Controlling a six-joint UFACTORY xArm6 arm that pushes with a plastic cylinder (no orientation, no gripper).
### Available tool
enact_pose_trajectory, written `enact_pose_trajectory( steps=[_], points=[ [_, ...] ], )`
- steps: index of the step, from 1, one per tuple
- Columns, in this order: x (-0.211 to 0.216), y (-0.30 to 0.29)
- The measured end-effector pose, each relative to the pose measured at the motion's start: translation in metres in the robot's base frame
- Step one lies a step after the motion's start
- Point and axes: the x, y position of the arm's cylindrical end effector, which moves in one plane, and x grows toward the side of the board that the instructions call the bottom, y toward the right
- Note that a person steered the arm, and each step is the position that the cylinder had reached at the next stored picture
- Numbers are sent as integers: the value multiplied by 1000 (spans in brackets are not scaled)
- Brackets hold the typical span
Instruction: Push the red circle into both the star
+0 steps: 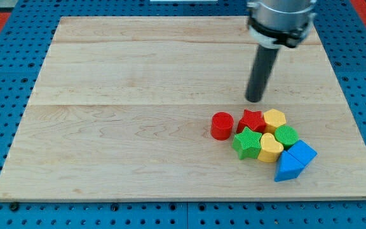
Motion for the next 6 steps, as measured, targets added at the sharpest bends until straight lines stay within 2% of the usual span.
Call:
enact_pose_trajectory(
  steps=[3, 6],
  points=[
    [13, -111],
    [46, -106]
  ],
)
